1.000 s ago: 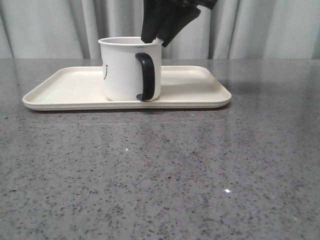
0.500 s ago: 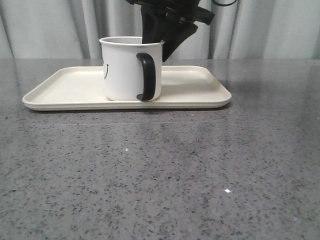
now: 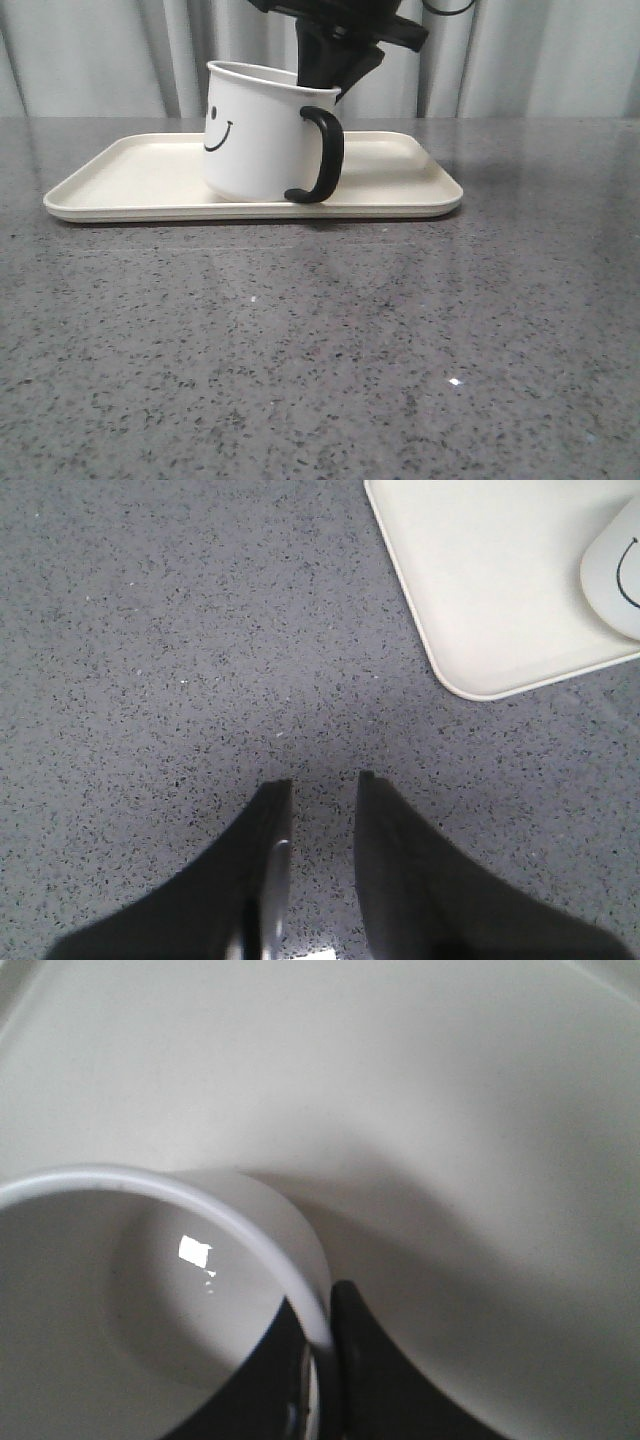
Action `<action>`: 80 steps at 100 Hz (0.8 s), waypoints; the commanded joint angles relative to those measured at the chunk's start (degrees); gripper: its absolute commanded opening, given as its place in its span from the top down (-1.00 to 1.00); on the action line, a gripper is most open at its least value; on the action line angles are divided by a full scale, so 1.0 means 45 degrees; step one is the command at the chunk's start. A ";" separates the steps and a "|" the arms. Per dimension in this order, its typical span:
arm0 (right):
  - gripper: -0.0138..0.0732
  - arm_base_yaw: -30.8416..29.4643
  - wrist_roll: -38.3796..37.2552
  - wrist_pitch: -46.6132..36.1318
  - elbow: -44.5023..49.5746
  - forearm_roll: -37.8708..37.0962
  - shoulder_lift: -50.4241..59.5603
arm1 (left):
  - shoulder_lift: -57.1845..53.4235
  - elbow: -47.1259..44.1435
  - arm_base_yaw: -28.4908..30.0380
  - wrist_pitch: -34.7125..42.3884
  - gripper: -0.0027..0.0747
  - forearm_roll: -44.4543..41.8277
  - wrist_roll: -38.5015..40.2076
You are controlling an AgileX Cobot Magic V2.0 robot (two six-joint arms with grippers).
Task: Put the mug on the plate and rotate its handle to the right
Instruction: 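Lift the mug with the right gripper and rotate it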
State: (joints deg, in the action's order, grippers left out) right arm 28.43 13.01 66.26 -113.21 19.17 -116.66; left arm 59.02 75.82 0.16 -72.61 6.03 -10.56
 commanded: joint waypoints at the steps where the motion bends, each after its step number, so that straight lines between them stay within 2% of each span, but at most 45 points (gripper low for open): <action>1: 0.83 0.0012 0.0039 -0.0261 -0.0392 0.0190 0.0746 | -0.0186 0.0282 0.0034 0.0480 0.50 0.0230 0.0019; 36: 0.83 0.0012 0.0508 0.0025 -0.0729 0.0190 0.0772 | -0.0186 0.0282 0.0034 0.0480 0.50 0.0230 0.0019; 57: 0.83 -0.0029 0.1376 0.1586 -0.2398 -0.0077 0.0711 | -0.0186 0.0282 0.0034 0.0480 0.50 0.0253 0.0019; 80: 0.83 -0.0140 0.2378 0.2278 -0.3188 -0.0203 0.0711 | -0.0186 0.0282 0.0034 0.0480 0.50 0.0468 0.0019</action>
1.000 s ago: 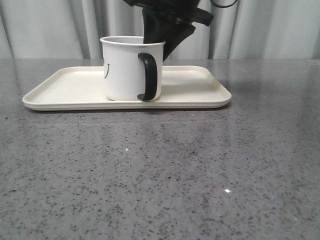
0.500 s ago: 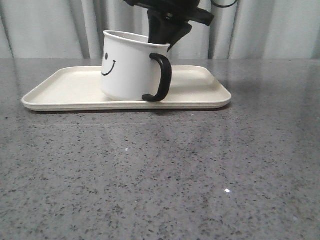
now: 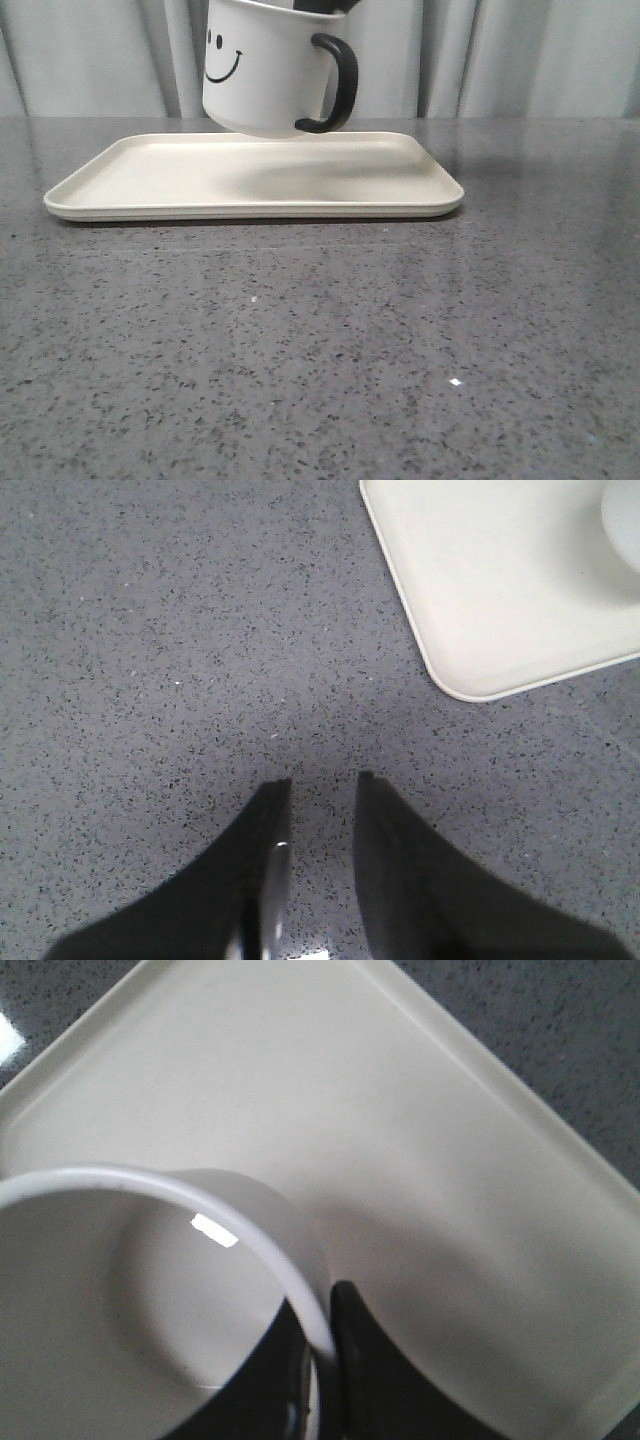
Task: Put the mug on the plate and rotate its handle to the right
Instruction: 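Lift the mug with the right gripper and rotate it, then lower the rotated mug back onto the tray with the right gripper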
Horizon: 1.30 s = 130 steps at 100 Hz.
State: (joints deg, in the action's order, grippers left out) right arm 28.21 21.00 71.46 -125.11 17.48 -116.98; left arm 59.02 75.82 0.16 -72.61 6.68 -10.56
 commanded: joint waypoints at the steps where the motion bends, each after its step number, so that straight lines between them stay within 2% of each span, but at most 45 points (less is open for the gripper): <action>1: 0.83 -0.0092 0.0636 0.1123 -0.0543 0.0173 0.0797 | -0.0186 0.0282 0.0034 0.0480 0.50 0.0325 0.0019; 30: 0.83 0.0056 0.1933 0.1163 -0.0530 0.0085 0.0798 | -0.0186 0.0282 0.0034 0.0480 0.50 0.0325 0.0009; 57: 0.83 0.0530 0.4085 0.1163 -0.0530 0.0083 0.0798 | -0.0186 0.0282 0.0034 0.0586 0.50 0.0334 0.0009; 82: 0.83 0.0659 0.5285 0.1163 -0.0385 -0.0094 0.0787 | -0.0186 0.0282 0.0034 0.0663 0.50 0.0440 0.0009; 99: 0.83 0.0659 0.5855 0.1163 0.0228 -0.0313 0.0775 | -0.0186 0.0282 0.0034 0.0684 0.50 0.0523 0.0009; 130: 0.83 0.0659 0.5856 0.1133 0.0612 -0.0633 0.0775 | -0.0186 0.0282 0.0034 0.0809 0.50 0.0629 -0.0011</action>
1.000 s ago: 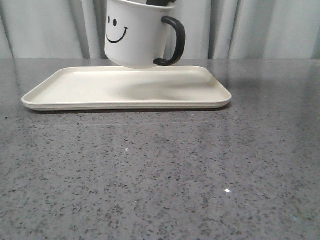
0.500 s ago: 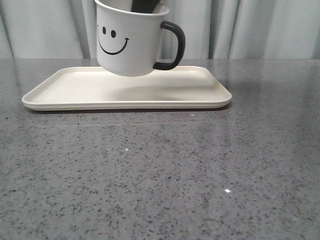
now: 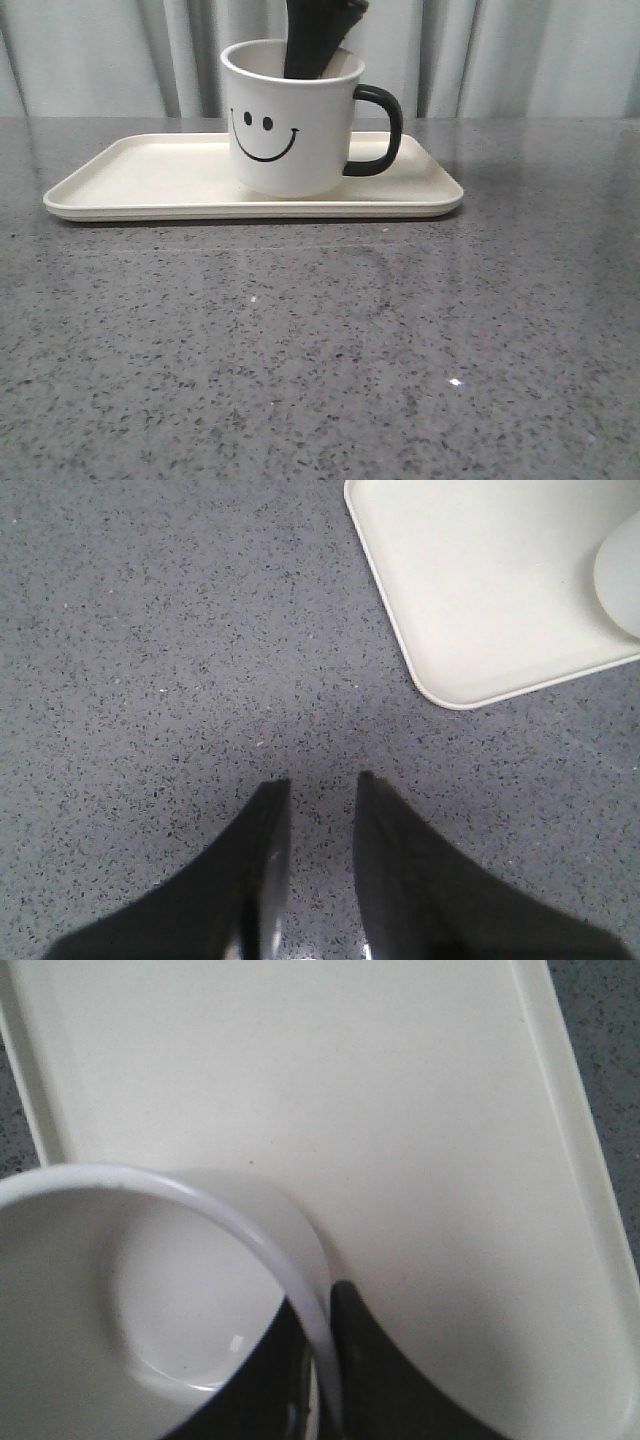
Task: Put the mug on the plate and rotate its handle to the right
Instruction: 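Lower the rotated mug back onto the tray with the right gripper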
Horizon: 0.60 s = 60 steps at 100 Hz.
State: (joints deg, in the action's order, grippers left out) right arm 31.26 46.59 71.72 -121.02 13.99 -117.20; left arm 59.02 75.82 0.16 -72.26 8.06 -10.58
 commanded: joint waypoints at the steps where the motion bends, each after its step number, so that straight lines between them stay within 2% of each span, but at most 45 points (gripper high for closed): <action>1: 0.83 -0.0018 0.0169 0.1075 -0.0298 0.0141 0.0824 | -0.0186 0.0282 0.0034 0.0732 0.50 0.0322 -0.0006; 60: 0.83 0.0153 0.0440 0.0886 -0.0374 0.0433 0.0384 | -0.0186 0.0282 0.0034 0.0732 0.50 0.0784 -0.0006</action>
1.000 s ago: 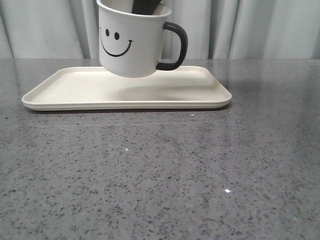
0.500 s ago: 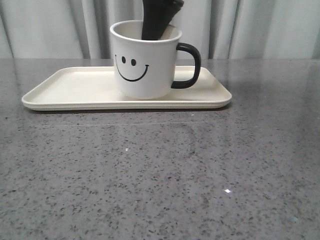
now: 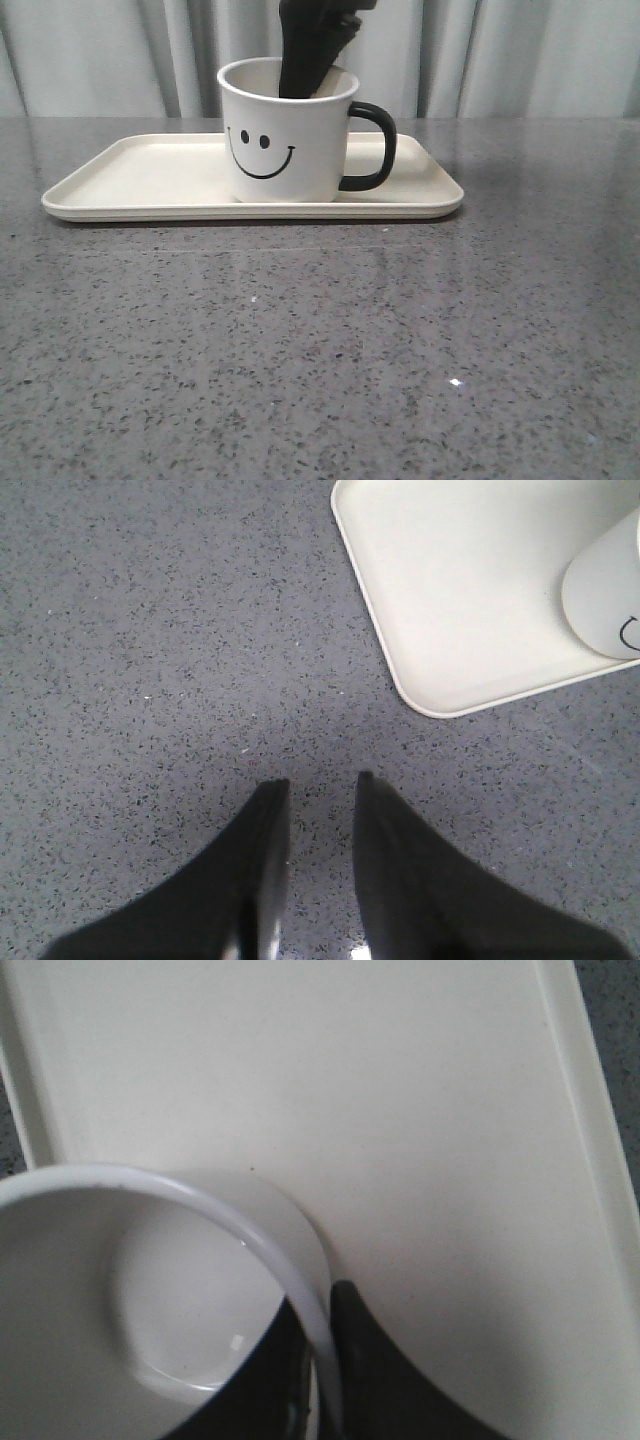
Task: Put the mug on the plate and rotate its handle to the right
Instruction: 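Lower the rotated mug back onto the tray with the right gripper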
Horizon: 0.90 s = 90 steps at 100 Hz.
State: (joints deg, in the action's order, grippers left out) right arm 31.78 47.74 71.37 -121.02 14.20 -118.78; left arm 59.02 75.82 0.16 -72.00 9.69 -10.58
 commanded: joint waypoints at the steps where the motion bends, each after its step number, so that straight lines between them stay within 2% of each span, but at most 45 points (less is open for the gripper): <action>1: 0.83 0.0037 0.0200 0.0948 -0.0374 0.0388 0.0736 | -0.0186 0.0282 0.0034 0.0673 0.50 0.0446 -0.0006; 90: 0.83 0.0158 0.0524 0.0615 -0.0374 0.0682 0.0581 | -0.0164 0.0282 0.0034 0.0700 0.50 0.0549 -0.0006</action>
State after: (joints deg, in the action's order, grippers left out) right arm 32.44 49.35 71.37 -121.02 15.28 -118.90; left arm 59.02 75.82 0.16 -71.97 10.87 -10.68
